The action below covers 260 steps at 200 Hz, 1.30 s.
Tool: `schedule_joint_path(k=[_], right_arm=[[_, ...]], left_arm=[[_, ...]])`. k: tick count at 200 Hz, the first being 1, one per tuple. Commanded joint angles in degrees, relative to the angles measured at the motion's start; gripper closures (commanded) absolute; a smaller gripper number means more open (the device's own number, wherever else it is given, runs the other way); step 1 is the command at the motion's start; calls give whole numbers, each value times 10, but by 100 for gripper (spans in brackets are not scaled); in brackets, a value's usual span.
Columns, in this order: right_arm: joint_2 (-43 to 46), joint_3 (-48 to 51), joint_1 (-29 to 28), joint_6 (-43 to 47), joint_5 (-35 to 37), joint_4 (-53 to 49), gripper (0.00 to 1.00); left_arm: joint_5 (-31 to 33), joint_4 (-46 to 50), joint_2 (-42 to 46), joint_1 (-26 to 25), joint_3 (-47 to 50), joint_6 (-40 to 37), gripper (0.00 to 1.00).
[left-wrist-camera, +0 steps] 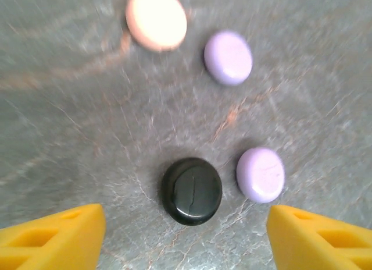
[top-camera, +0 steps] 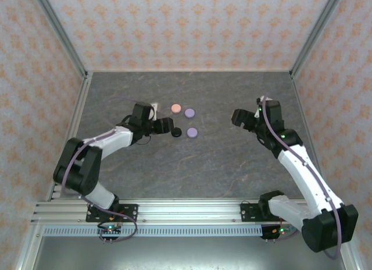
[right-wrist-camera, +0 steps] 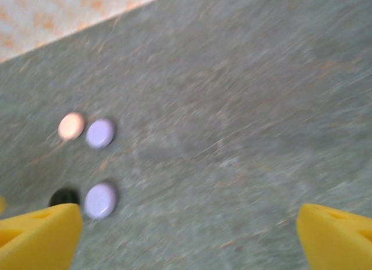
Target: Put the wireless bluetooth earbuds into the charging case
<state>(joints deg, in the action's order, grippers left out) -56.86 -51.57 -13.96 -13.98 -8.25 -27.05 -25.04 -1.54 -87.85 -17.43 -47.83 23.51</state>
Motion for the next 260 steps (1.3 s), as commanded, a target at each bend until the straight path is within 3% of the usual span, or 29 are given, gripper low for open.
schedule_joint_path(k=[1, 30, 63, 89, 110, 137, 186, 217, 249, 260], right_arm=[[42, 43, 15, 14, 132, 42, 1], [85, 148, 33, 61, 231, 166, 1], [75, 274, 43, 136, 346, 369, 1], [27, 330, 60, 138, 319, 505, 1], [-34, 363, 61, 159, 287, 633, 1], [-107, 379, 61, 197, 253, 746, 1], [-242, 373, 62, 199, 217, 845, 1], [-307, 341, 64, 199, 211, 850, 1], [-305, 291, 92, 175, 181, 744, 1], [-304, 275, 123, 155, 128, 713, 1]], left_arm=[[78, 12, 72, 12, 25, -13, 24], [207, 13, 162, 19, 63, -25, 19], [305, -36, 238, 19, 112, -84, 17], [354, -89, 261, 19, 144, -146, 17], [379, -66, 255, 19, 132, -179, 17], [376, -78, 233, 23, 131, -211, 17], [387, -189, 181, 55, 181, -247, 16], [357, -275, 154, 93, 222, -262, 16], [294, -375, 115, 129, 261, -261, 16], [261, -412, 90, 144, 268, -259, 16]])
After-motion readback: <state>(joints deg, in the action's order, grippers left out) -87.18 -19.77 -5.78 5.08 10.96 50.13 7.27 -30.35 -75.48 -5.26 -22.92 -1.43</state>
